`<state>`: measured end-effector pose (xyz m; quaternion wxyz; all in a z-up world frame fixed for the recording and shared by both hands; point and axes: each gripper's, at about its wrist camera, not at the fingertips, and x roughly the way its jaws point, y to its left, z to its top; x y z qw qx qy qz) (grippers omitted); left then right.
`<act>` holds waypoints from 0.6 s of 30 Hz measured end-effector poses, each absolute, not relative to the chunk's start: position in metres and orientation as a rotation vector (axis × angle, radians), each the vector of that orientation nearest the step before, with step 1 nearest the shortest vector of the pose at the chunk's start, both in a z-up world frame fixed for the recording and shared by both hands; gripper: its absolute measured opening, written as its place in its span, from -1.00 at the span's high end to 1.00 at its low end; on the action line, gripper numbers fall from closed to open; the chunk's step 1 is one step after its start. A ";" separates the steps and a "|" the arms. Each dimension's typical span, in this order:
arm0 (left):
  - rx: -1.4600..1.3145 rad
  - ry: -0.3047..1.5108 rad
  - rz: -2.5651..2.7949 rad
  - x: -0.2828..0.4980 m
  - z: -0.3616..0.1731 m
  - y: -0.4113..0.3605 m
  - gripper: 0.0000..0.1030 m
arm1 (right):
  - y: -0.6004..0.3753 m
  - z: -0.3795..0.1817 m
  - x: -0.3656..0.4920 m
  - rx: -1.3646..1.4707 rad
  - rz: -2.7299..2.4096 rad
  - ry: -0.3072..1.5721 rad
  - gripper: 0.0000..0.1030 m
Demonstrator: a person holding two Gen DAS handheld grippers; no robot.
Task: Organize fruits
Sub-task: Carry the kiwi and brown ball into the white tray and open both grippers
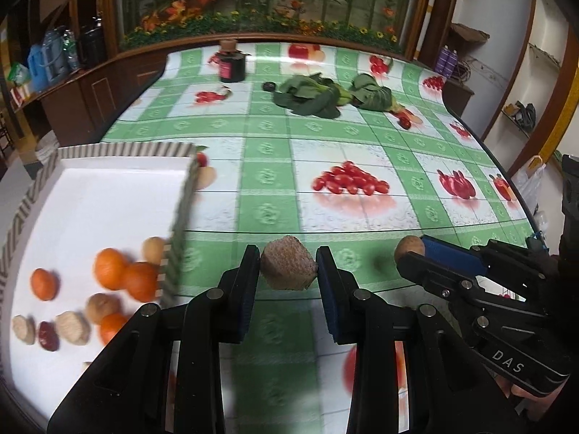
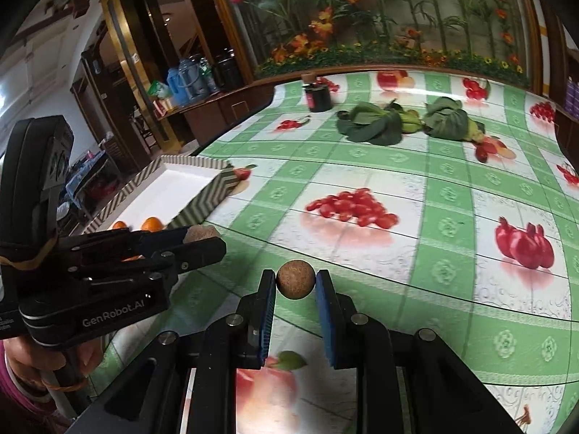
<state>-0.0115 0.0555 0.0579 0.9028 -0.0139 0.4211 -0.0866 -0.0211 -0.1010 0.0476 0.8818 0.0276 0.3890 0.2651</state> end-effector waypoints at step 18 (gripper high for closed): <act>-0.075 0.838 -0.048 -0.027 0.073 0.149 0.39 | -0.018 0.064 -0.027 -0.027 0.668 0.789 0.57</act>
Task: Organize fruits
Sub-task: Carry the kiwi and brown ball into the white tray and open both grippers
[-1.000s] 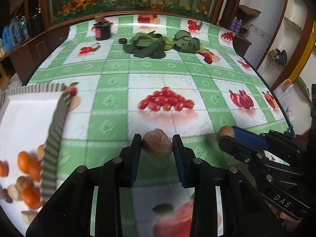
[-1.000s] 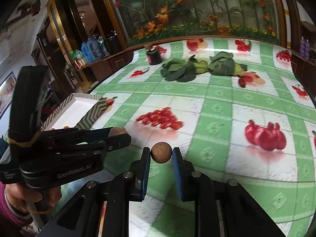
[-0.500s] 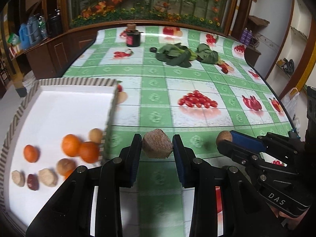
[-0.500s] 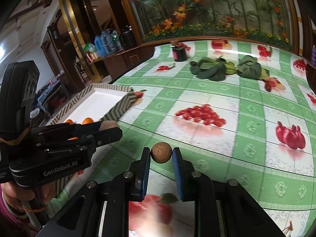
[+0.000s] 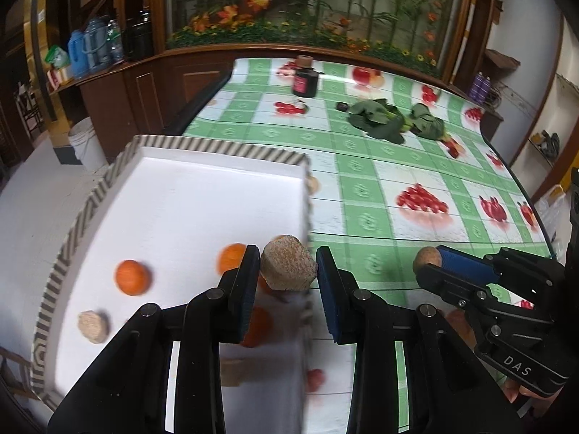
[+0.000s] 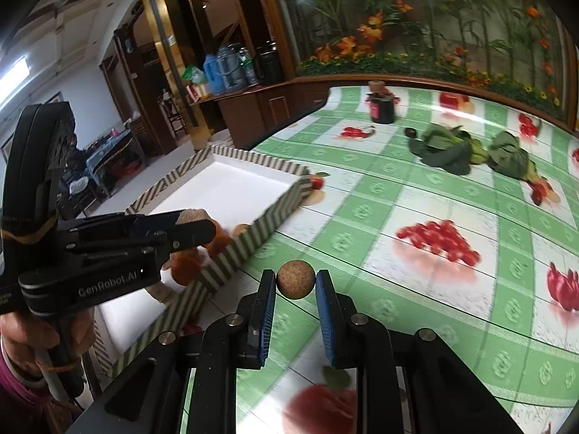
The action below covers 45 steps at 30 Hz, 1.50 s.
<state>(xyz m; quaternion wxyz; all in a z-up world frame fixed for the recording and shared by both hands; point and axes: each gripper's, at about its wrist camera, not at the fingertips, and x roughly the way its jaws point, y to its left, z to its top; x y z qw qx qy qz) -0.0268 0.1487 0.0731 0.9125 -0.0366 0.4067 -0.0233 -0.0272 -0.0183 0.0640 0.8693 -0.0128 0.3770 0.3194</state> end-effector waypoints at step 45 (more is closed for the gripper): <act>-0.165 0.973 0.052 0.029 0.037 0.231 0.39 | 0.116 0.032 0.058 -0.157 0.761 0.885 0.57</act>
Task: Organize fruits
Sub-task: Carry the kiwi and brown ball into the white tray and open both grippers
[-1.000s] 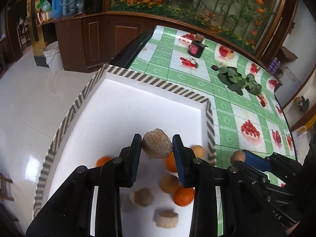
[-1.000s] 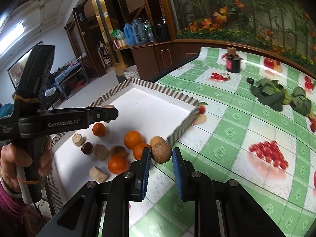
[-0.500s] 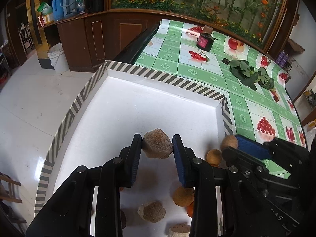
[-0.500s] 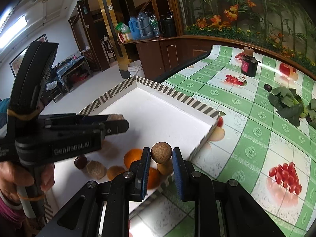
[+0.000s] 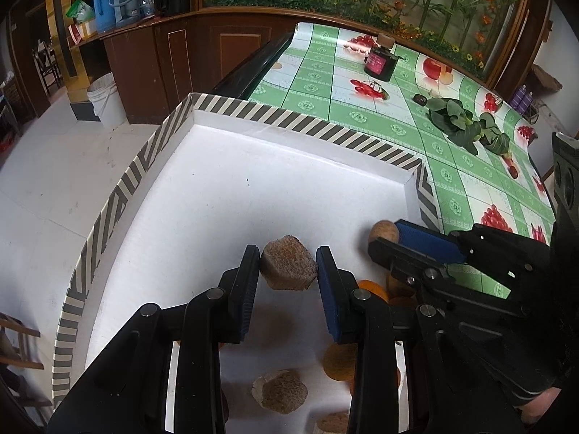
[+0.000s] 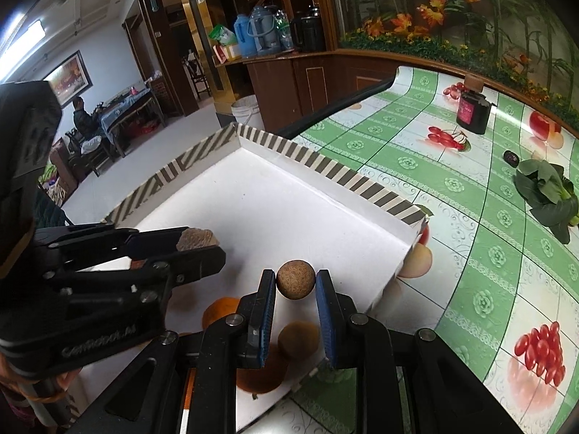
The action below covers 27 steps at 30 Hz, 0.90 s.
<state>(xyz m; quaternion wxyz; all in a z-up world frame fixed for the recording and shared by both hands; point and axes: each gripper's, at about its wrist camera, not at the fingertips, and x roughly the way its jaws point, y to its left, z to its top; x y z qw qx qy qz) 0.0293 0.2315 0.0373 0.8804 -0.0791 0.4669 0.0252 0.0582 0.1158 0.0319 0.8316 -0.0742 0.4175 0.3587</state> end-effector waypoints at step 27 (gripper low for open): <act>-0.158 0.979 0.116 0.026 0.029 0.237 0.18 | 0.120 0.031 0.053 -0.176 0.824 0.862 0.40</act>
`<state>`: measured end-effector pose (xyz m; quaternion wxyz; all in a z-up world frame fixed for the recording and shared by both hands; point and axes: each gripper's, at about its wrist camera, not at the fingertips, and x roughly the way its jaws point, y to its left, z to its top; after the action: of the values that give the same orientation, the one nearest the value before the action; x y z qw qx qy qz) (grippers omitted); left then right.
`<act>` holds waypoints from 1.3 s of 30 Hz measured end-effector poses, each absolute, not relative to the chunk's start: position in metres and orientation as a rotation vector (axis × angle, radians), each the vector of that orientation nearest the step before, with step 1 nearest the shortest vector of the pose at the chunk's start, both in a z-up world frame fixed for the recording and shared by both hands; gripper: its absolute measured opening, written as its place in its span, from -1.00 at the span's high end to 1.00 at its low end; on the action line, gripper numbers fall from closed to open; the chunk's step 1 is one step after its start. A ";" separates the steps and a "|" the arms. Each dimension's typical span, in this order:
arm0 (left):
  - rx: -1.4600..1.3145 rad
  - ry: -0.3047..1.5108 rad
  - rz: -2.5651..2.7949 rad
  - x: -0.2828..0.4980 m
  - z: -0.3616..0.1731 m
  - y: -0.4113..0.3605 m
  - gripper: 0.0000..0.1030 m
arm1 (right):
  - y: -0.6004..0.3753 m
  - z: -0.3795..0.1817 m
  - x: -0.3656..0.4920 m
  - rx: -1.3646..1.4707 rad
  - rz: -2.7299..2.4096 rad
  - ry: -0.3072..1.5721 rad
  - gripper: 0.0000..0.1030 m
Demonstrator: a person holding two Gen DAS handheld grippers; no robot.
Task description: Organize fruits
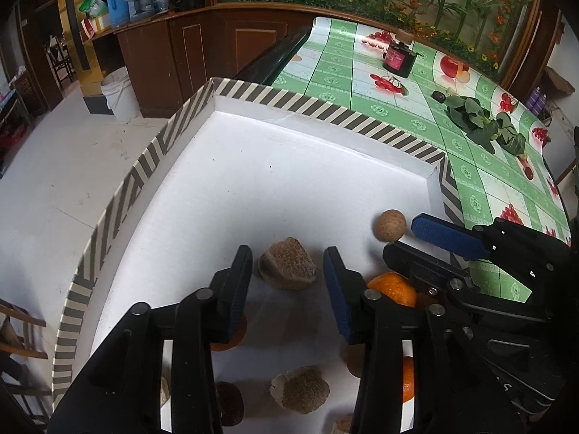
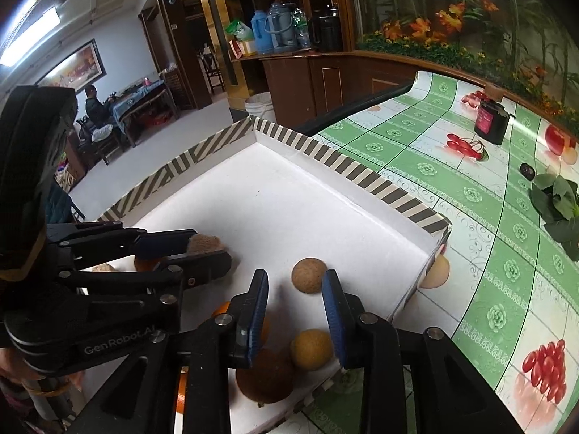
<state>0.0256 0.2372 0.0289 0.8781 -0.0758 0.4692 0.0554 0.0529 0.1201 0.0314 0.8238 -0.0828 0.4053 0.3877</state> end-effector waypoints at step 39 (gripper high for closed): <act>-0.073 0.716 0.192 -0.097 0.078 0.170 0.15 | 0.037 0.065 -0.069 -0.036 0.798 0.705 0.40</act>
<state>-0.0974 0.1700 0.0784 0.9315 -0.0357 0.3497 0.0936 -0.0688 0.0371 0.0648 0.8614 -0.0171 0.3359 0.3805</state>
